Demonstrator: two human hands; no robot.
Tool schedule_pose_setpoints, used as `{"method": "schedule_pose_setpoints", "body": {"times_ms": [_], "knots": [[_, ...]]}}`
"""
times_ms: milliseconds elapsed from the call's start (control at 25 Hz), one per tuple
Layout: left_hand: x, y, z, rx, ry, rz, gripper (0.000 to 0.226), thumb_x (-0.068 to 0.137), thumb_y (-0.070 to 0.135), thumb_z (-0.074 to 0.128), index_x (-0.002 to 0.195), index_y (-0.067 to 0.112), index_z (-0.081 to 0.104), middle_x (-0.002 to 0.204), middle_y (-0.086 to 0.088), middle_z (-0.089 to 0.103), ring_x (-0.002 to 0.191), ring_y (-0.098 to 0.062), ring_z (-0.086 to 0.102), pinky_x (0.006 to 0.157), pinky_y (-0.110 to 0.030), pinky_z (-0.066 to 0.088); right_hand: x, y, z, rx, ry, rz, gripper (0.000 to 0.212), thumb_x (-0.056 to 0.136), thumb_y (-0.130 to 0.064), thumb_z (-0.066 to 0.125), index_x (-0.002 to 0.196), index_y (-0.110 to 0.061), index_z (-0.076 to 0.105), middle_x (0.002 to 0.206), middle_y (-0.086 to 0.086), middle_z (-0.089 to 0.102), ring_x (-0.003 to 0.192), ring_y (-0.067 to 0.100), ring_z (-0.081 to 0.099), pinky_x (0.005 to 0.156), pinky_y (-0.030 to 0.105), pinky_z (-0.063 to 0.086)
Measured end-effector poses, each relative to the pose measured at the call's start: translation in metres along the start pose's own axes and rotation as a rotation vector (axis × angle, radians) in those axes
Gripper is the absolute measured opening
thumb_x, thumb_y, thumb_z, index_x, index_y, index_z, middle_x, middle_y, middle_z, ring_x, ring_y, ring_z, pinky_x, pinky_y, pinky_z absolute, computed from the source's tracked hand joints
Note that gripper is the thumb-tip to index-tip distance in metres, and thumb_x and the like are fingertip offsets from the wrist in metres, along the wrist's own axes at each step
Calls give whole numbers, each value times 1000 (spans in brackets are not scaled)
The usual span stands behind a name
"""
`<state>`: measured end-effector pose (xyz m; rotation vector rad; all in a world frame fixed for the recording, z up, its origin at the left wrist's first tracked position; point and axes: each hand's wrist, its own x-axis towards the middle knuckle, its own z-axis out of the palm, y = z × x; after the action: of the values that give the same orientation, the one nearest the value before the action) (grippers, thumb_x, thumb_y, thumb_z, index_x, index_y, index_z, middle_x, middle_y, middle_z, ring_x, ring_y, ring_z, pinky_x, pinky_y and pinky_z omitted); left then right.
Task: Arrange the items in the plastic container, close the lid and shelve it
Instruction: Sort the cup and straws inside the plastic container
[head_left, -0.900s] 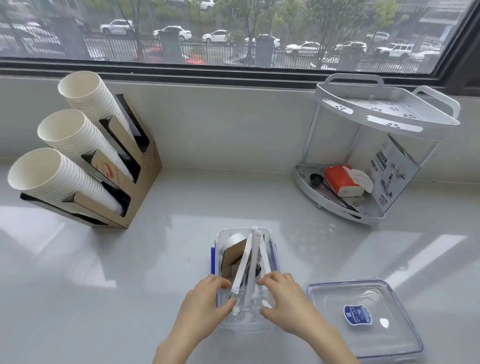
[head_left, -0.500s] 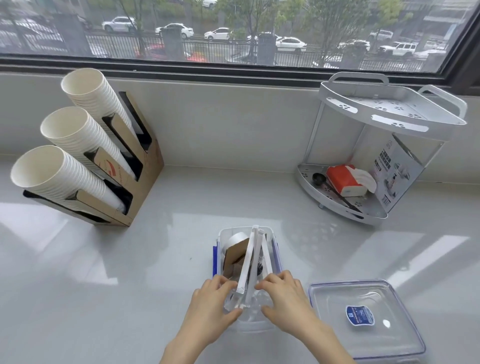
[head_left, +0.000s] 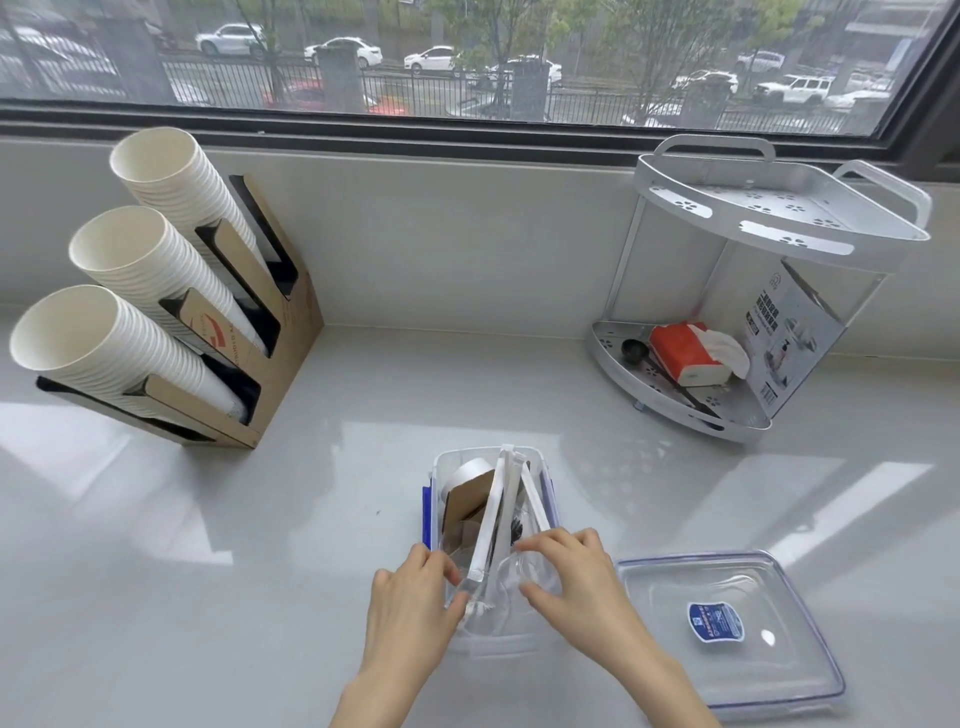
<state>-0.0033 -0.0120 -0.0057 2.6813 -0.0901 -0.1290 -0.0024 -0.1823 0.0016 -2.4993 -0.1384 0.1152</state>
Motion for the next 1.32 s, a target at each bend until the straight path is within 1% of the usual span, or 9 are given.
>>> {"method": "schedule_pose_setpoints", "body": {"times_ms": [120, 240, 360, 480, 640, 800, 1040, 1200, 1320], "knots": [[0, 2, -3, 24, 8, -29, 21, 91, 34, 42, 106, 23, 53, 109, 8, 53, 95, -14, 57, 79, -19, 23, -1, -2, -3, 40, 40, 17, 34, 86, -33, 54, 120, -30, 53, 106, -23, 45, 100, 8, 31, 94, 22, 32], [-1, 2, -6, -48, -1, -25, 11, 90, 29, 43, 95, 24, 51, 96, 9, 50, 92, -14, 56, 73, -18, 27, -4, -1, -5, 83, 102, 6, 34, 86, -37, 54, 119, -30, 54, 104, -23, 47, 98, 5, 36, 87, 19, 29], [0, 2, -10, -216, -44, -55, 8, 86, 22, 48, 79, 24, 44, 84, 7, 57, 69, -13, 50, 63, -22, 35, -5, -2, -7, 184, 144, 50, 32, 87, -33, 56, 118, -29, 53, 101, -17, 51, 87, -5, 43, 78, 10, 36], [0, -1, -13, -327, -93, -105, 21, 83, 19, 50, 69, 29, 39, 67, 0, 59, 50, -12, 44, 58, -26, 38, -6, -1, -9, 277, 160, 122, 29, 87, -32, 55, 116, -29, 54, 97, -8, 58, 75, 0, 51, 67, 10, 41], [2, -2, -18, -483, -119, -166, 24, 87, 20, 50, 69, 26, 36, 85, -1, 66, 50, -17, 66, 49, -24, 40, -6, -4, -18, 595, 138, 248, 18, 90, -21, 53, 106, -29, 56, 92, 1, 58, 64, 10, 63, 62, 11, 51], [1, 5, -27, -650, -171, -197, 20, 87, 15, 50, 72, 18, 38, 89, -7, 68, 51, -19, 70, 41, -23, 44, -6, -5, -23, 928, 33, 250, 23, 88, -20, 56, 109, -27, 58, 95, 5, 54, 68, 9, 66, 75, 20, 58], [0, 16, -38, -752, -272, -170, 9, 86, 7, 45, 83, 16, 48, 101, -8, 71, 53, -24, 70, 40, -22, 46, -11, -7, -26, 1260, -28, 151, 58, 58, -35, 67, 113, -21, 59, 105, 7, 64, 93, 14, 69, 85, 21, 56], [2, 20, -37, -716, -286, -128, 26, 88, 8, 39, 102, 14, 60, 108, -2, 66, 54, -19, 71, 41, -18, 46, -14, -15, -29, 1072, -31, 24, 61, 67, -25, 68, 124, -31, 47, 101, -2, 56, 106, 12, 64, 89, 18, 52], [3, 23, -37, -725, -279, -118, 25, 89, 9, 39, 98, 12, 62, 91, 1, 65, 58, -20, 72, 41, -17, 46, -17, -22, -26, 862, -69, -53, 57, 71, -15, 63, 119, -41, 47, 99, -20, 60, 107, -3, 57, 91, 7, 42]]}}
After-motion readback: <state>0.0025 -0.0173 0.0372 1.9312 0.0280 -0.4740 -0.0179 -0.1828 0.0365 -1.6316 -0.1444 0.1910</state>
